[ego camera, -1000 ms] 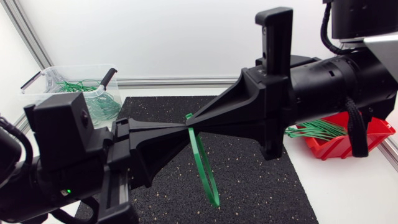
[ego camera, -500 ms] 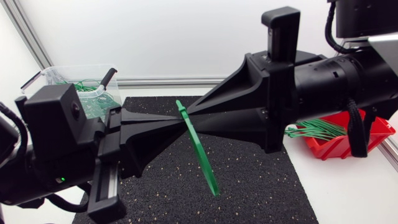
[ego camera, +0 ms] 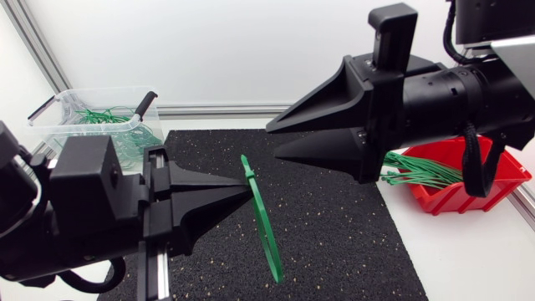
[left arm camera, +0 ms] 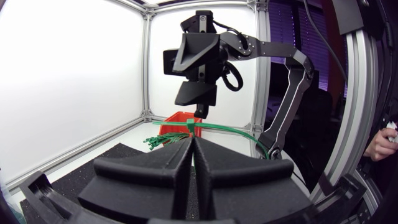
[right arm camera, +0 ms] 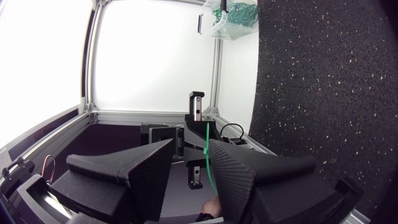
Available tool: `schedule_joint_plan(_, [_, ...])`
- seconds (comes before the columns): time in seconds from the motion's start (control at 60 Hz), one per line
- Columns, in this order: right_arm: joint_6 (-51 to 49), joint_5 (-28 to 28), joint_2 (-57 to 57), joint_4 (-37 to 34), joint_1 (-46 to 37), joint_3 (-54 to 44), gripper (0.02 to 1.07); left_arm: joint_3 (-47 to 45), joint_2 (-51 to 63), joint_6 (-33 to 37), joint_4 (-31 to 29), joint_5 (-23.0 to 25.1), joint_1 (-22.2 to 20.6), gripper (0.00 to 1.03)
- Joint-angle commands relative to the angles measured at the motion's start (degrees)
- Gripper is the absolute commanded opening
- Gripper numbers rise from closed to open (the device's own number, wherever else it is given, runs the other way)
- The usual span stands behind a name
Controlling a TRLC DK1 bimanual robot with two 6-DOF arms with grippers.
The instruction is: Take a green cable tie from the red box, thread the tail through the head to close it, then place it in the transparent bin on the left.
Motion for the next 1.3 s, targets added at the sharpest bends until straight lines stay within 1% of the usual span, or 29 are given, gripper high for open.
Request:
schedule_joint_plan(0.0, [-4.8,-0.7,1.9,-1.3,0.3,1.3,0.47,0.1,-0.7,3.9,-0.9,0.6,-0.8,0.04])
schedule_joint_plan(0.1, [-7.4,-0.7,3.1,-2.2,1.7,1.4,0.47,0.5,-0.7,5.7,-1.8,0.6,-2.0,0.04])
schedule_joint_plan(0.217, [-9.7,-0.7,3.8,-3.9,3.2,1.4,0.47,1.0,-0.6,8.6,-3.0,-0.6,-3.2,0.04])
schedule_joint_plan(0.433, [-12.3,-0.5,3.9,-7.0,5.3,1.5,0.46,1.6,-0.8,11.8,-4.2,-2.7,-4.6,0.04])
schedule_joint_plan(0.467, [-12.9,-0.3,3.8,-7.4,5.4,1.5,0.43,1.9,-0.8,12.0,-4.4,-2.7,-4.6,0.04])
schedule_joint_plan(0.55, [-13.4,0.7,3.2,-7.4,5.6,1.5,0.28,2.5,-1.0,12.2,-4.9,-2.8,-4.7,0.04])
schedule_joint_plan(0.6, [-13.4,0.8,3.0,-7.5,5.6,1.5,0.23,3.0,-1.0,12.5,-5.4,-2.9,-4.7,0.04])
schedule_joint_plan(0.65, [-13.5,0.8,2.8,-8.0,5.6,1.7,0.20,3.3,-1.1,12.6,-5.7,-2.9,-4.7,0.04])
schedule_joint_plan(0.817, [-13.7,1.5,2.1,-8.5,6.6,1.9,0.20,4.1,-1.3,12.8,-6.4,-3.0,-4.7,0.04])
schedule_joint_plan(0.883, [-14.4,2.3,1.7,-8.5,6.8,2.0,0.08,4.3,-1.4,12.9,-6.6,-3.0,-4.7,0.04])
schedule_joint_plan(1.083, [-14.3,2.9,0.5,-8.5,6.9,2.5,0.08,4.3,-2.0,13.1,-7.4,-3.3,-5.1,0.04])
schedule_joint_plan(1.2, [-14.3,3.2,0.3,-8.5,6.8,2.9,0.08,4.2,-3.1,13.1,-8.2,-4.4,-6.8,0.04])
schedule_joint_plan(1.283, [-14.4,5.0,0.3,-8.3,6.9,3.1,0.08,4.2,-3.7,13.1,-8.7,-5.8,-8.7,0.04])
